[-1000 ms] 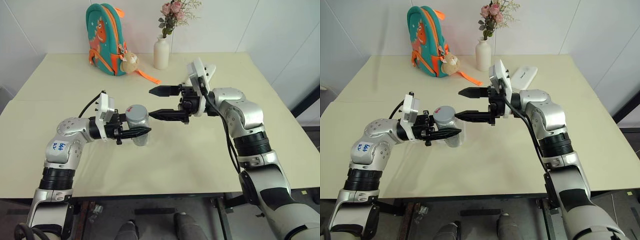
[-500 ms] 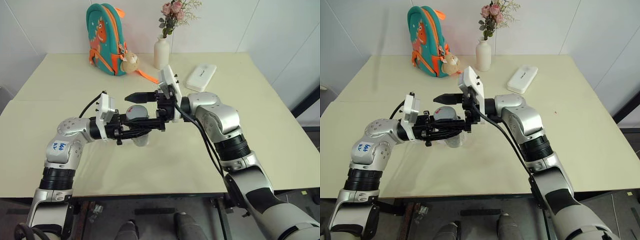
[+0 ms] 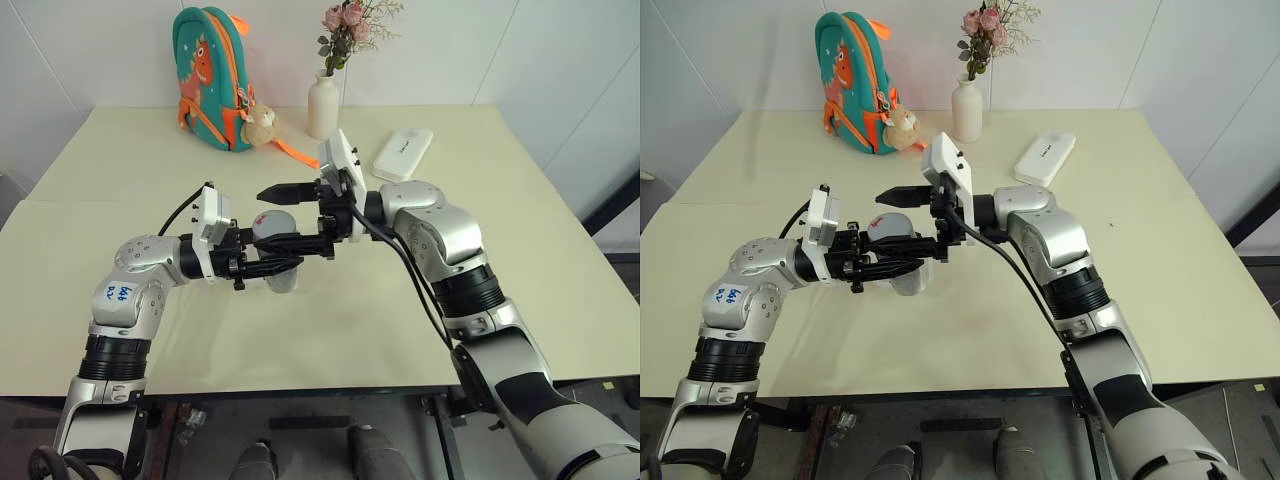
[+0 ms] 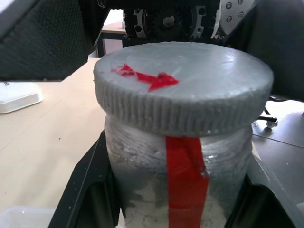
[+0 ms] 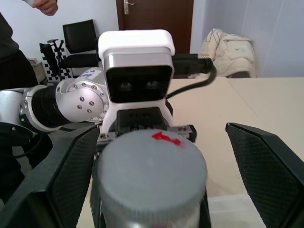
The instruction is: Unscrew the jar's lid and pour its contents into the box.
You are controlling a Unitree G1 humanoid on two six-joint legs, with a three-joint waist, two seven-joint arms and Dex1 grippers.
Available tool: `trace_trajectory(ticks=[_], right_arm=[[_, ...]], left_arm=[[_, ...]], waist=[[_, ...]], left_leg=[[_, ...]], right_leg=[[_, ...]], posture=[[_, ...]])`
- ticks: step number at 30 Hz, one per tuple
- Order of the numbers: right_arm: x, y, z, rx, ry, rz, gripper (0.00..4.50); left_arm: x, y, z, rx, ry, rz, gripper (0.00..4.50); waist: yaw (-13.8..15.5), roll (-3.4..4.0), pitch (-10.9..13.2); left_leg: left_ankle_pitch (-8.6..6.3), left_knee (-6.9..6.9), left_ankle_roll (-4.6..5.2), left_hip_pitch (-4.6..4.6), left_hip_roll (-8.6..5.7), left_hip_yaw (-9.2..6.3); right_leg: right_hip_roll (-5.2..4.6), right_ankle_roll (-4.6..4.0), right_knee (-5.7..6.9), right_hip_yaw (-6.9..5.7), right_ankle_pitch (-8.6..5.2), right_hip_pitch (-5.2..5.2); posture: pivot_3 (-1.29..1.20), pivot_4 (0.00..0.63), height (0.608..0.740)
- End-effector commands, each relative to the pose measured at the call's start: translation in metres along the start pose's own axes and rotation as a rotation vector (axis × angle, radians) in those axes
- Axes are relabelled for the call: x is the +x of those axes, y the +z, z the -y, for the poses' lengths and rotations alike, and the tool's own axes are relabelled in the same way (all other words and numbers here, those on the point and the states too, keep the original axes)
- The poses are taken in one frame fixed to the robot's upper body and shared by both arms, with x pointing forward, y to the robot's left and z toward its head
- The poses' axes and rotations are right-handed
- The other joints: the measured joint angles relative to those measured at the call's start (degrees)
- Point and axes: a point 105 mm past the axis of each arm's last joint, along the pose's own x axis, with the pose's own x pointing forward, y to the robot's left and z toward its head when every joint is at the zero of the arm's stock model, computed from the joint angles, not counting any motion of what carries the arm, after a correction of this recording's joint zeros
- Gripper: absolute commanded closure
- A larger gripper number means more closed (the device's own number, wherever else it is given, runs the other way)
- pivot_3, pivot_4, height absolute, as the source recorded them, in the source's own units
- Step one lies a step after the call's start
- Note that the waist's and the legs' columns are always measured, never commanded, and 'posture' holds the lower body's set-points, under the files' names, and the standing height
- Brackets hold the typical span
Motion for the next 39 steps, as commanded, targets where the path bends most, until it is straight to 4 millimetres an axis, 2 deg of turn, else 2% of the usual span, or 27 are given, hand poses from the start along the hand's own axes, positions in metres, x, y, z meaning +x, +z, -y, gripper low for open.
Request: trace_trajectory(ticks=[1,20,39], right_arm=[[-0.006,0.015,-0.001,-0.048,0.004,0.039,0.02],[-0.017,0.011,-0.001,-0.038,0.014,0.034,0.02],[-0.032,0.009,0.011,-0.044,-0.043,0.020,0.02]], left_arm=[[0.000,0.010,0.003,0.034,-0.011,0.031,2.42],[0.000,0.011,0.002,0.040,-0.009,0.028,2.42],[-0.002,0.012,0.001,0.044,-0.002,0.025,2.42]], waist=[[-0.06,0.00,0.00],[0.00,0.00,0.00],[0.00,0.00,0.00]], left_leg=[[0.00,-0.01,0.00,0.00,0.00,0.00],[0.00,-0.01,0.00,0.00,0.00,0.00],[0.00,-0.01,0.00,0.00,0.00,0.00]], right_leg=[[0.00,0.00,0.00,0.00,0.00,0.00],[0.00,0.00,0.00,0.00,0.00,0.00],[0.00,0.00,0.00,0.00,0.00,0.00]], posture=[[0.00,0.150,0.740],[0.00,0.150,0.740],[0.00,0.150,0.740]])
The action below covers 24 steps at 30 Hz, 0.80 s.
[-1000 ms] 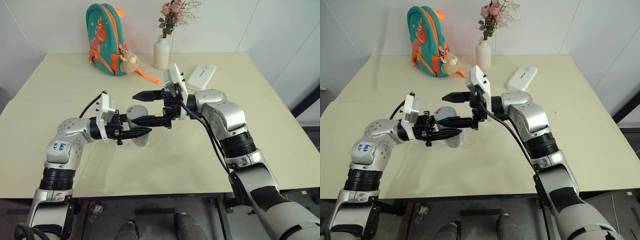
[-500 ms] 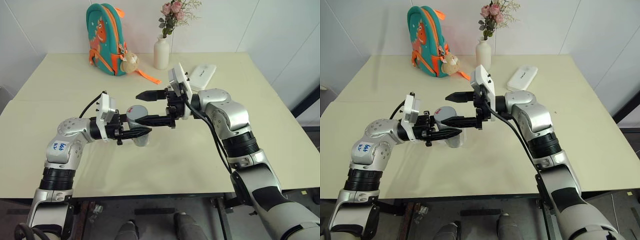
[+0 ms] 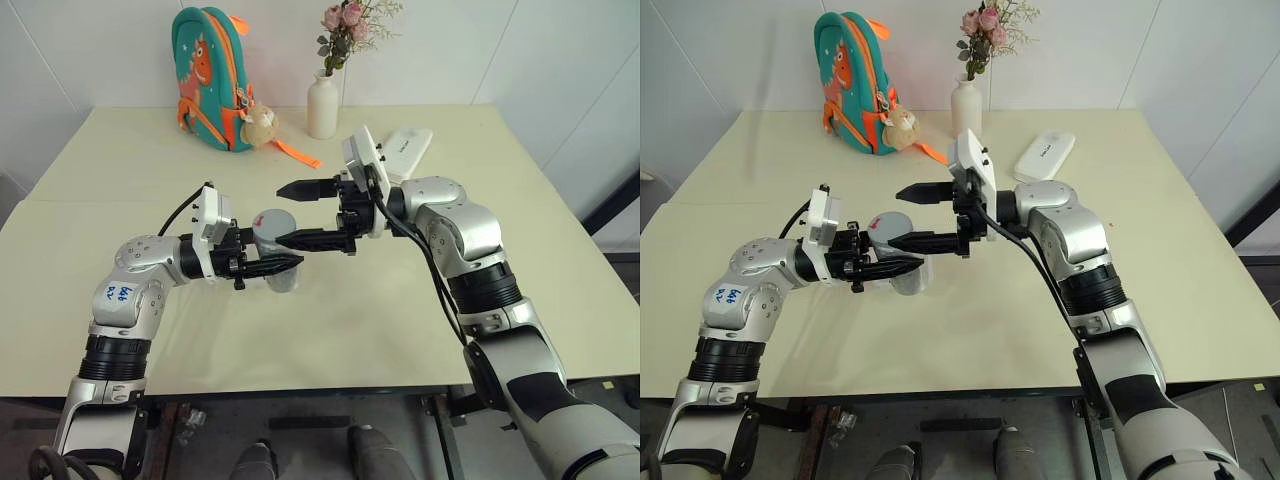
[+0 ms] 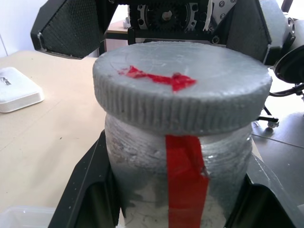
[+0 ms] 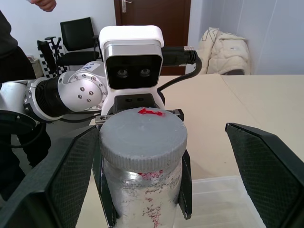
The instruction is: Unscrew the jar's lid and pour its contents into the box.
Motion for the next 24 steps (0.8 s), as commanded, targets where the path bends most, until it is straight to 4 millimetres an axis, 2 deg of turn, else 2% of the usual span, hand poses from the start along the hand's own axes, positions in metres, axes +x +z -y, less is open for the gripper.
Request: trace_trajectory(ticks=[1,6,12,17,24], right_arm=[[-0.012,0.010,0.007,-0.038,-0.045,0.020,0.02],[-0.011,0.017,-0.003,-0.009,0.020,0.066,0.02],[0.001,0.024,-0.020,0.017,0.113,0.103,0.02],[0.019,0.019,-0.023,0.022,0.125,0.075,0.02],[0.030,0.012,-0.016,0.022,0.087,0.036,0.02]], left_arm=[[-0.002,0.012,0.002,0.045,-0.011,0.025,2.42],[-0.003,0.013,0.001,0.047,-0.012,0.023,2.42],[-0.003,0.013,0.001,0.046,-0.014,0.022,2.42],[-0.001,0.012,0.002,0.043,-0.018,0.027,2.42],[-0.001,0.012,0.003,0.042,-0.020,0.028,2.42]], waist=[[0.05,0.00,0.00],[0.00,0.00,0.00],[0.01,0.00,0.00],[-0.04,0.00,0.00],[-0.02,0.00,0.00]], left_leg=[[0.00,0.00,0.00,0.00,0.00,0.00],[0.00,-0.01,0.00,0.00,0.00,0.00],[0.00,-0.02,0.00,0.00,0.00,0.00],[0.00,-0.01,0.00,0.01,0.00,0.00],[0.00,-0.02,0.00,-0.01,0.00,0.00]], right_leg=[[0.00,0.00,0.00,0.00,0.00,0.00],[0.00,0.00,-0.01,0.00,0.00,0.00],[0.00,0.00,-0.01,0.00,0.00,0.00],[0.00,0.00,0.00,0.00,0.00,0.00],[0.00,0.00,-0.03,0.00,0.00,0.00]], posture=[[0.00,0.150,0.740],[0.00,0.150,0.740],[0.00,0.150,0.740],[0.00,0.150,0.740],[0.00,0.150,0.740]])
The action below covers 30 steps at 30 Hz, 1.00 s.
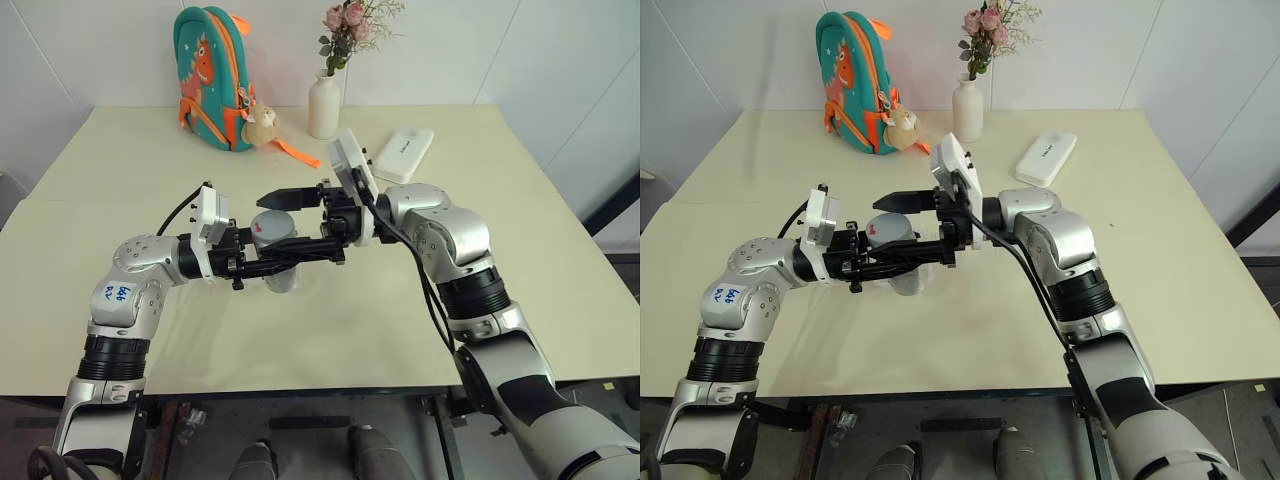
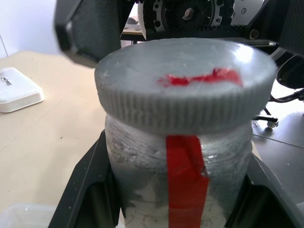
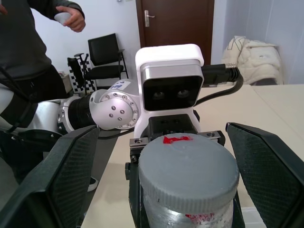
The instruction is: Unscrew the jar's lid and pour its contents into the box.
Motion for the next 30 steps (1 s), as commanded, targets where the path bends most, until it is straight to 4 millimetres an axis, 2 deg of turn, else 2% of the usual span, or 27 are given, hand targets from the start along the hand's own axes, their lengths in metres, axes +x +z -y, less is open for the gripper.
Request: trace_trajectory(ticks=[1,19,23,25,30], right_arm=[[0.0061,0.0092,0.0017,-0.047,-0.004,-0.002,0.02],[0.0035,0.0123,0.0038,-0.045,-0.015,0.010,0.02],[0.0044,0.0092,0.0033,-0.040,-0.011,0.004,0.86],[0.0045,0.0088,0.0040,-0.042,-0.017,0.002,1.52],[0.0030,0.0140,0.0066,-0.031,-0.036,0.028,1.52]], left_arm=[[0.0008,0.0108,0.0021,0.040,-0.014,0.027,2.42],[0.0020,0.0112,0.0023,0.041,-0.015,0.029,2.42],[0.0020,0.0117,0.0019,0.041,-0.014,0.030,2.42],[0.0019,0.0119,0.0022,0.042,-0.015,0.030,2.42],[0.0016,0.0119,0.0026,0.040,-0.015,0.029,2.42]], waist=[[-0.06,0.00,0.00],[-0.02,0.00,0.00],[-0.02,0.00,0.00],[-0.01,0.00,0.00],[-0.03,0.00,0.00]], left_leg=[[0.00,0.00,0.00,0.01,0.00,0.00],[0.00,0.00,0.00,0.00,0.00,0.00],[0.00,0.00,0.00,0.00,0.00,0.00],[0.00,0.00,0.00,0.00,0.00,0.00],[0.00,0.00,0.00,0.00,0.00,0.00]], right_leg=[[0.00,0.00,0.01,0.00,0.00,0.00],[0.00,0.00,0.01,0.00,0.00,0.00],[0.00,0.00,0.01,0.00,0.00,0.00],[0.00,0.00,0.01,0.00,0.00,0.00],[0.00,0.00,0.01,0.00,0.00,0.00]], posture=[[0.00,0.150,0.740],[0.00,0.150,0.740],[0.00,0.150,0.740],[0.00,0.150,0.740],[0.00,0.150,0.740]])
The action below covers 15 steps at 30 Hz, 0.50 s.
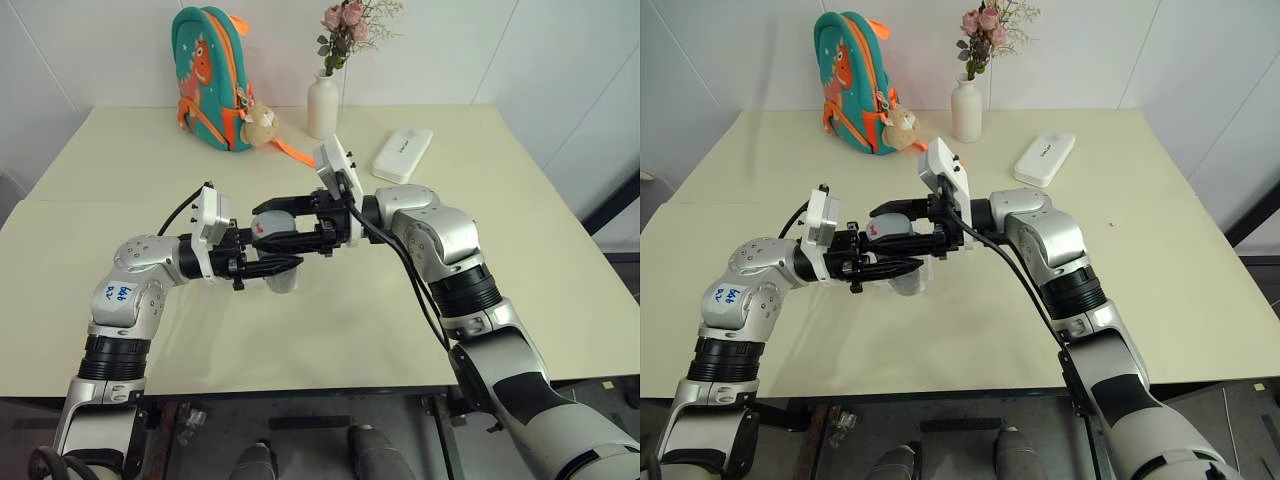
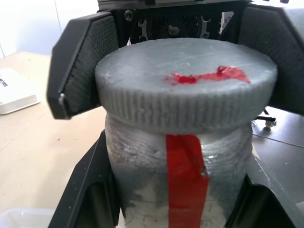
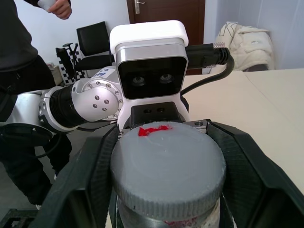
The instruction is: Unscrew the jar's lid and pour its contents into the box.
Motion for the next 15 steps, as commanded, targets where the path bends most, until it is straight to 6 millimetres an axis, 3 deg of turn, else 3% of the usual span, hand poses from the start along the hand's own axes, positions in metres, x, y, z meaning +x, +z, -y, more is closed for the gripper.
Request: trace_trajectory(ticks=[1,10,12,15], right_arm=[[-0.001,0.020,-0.002,-0.031,0.011,0.063,1.52],[-0.013,0.060,-0.012,0.169,0.060,0.317,1.52],[-0.022,0.061,-0.011,0.134,0.018,0.314,1.52],[-0.051,0.047,0.004,0.045,-0.188,0.265,1.52]], left_arm=[[0.001,0.012,0.002,0.039,-0.013,0.028,2.42],[0.000,0.010,0.004,0.034,-0.011,0.026,2.42],[-0.001,0.010,0.004,0.034,-0.006,0.025,2.42],[-0.006,0.012,0.003,0.038,0.014,0.024,2.42]], waist=[[0.01,0.00,0.00],[0.07,0.00,0.00],[0.11,0.01,0.00],[0.14,0.00,0.00]], left_leg=[[0.00,0.00,0.00,0.00,0.00,0.00],[0.00,-0.01,0.00,0.00,0.00,-0.01],[0.00,0.00,0.00,0.00,0.00,-0.02],[-0.01,-0.02,0.01,-0.01,0.00,-0.01]], right_leg=[[0.00,0.00,0.00,0.00,0.00,0.00],[0.00,0.00,0.02,0.00,0.00,0.00],[0.00,0.00,0.00,0.00,0.00,0.00],[0.00,0.00,-0.04,-0.01,0.00,0.00]], posture=[[0.00,0.150,0.740],[0.00,0.150,0.740],[0.00,0.150,0.740],[0.00,0.150,0.740]])
